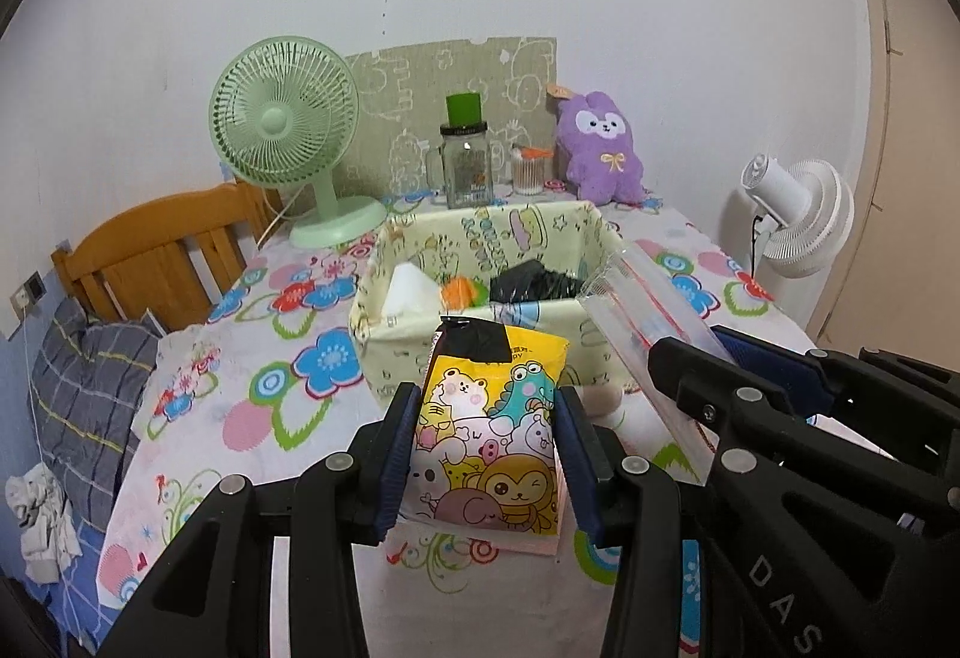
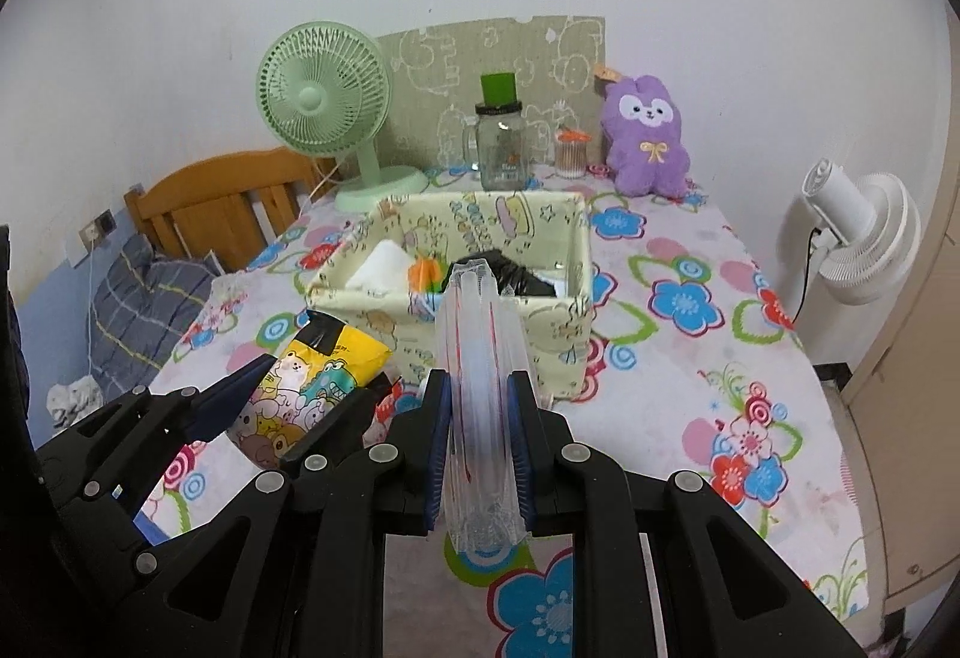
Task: Organize soft objects
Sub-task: 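Carry the cartoon tissue pack and clear bags over the basket with both tools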
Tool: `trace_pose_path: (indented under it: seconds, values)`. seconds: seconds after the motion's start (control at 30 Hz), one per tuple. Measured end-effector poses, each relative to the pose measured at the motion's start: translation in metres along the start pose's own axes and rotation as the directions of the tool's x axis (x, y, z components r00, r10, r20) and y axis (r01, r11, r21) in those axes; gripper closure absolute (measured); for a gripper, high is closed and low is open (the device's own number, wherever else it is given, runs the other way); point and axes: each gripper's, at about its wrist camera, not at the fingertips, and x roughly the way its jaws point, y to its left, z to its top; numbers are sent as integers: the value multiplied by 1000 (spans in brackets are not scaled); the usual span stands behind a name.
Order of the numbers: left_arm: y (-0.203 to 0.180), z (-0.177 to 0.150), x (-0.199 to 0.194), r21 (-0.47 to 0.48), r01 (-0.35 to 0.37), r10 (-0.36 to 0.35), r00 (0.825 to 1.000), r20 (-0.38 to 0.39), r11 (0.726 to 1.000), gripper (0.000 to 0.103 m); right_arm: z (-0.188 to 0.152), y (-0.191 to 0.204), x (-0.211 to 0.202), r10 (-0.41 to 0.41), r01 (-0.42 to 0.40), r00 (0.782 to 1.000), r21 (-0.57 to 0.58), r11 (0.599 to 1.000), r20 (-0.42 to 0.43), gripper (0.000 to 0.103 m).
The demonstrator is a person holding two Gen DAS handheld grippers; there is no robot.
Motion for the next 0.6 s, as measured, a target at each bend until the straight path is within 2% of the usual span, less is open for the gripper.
trace_pose_path:
  seconds: [0.23,0.6]
  values:
    - [0,13,0,4,-6,6,1000,11,1000,57,15,-2,2,7,-6,1000,-8,1000,8,81]
    - [4,35,15,-29,33,-32,999,18,999,57,40,-6,10,5,-5,999,-15,1000,34,81]
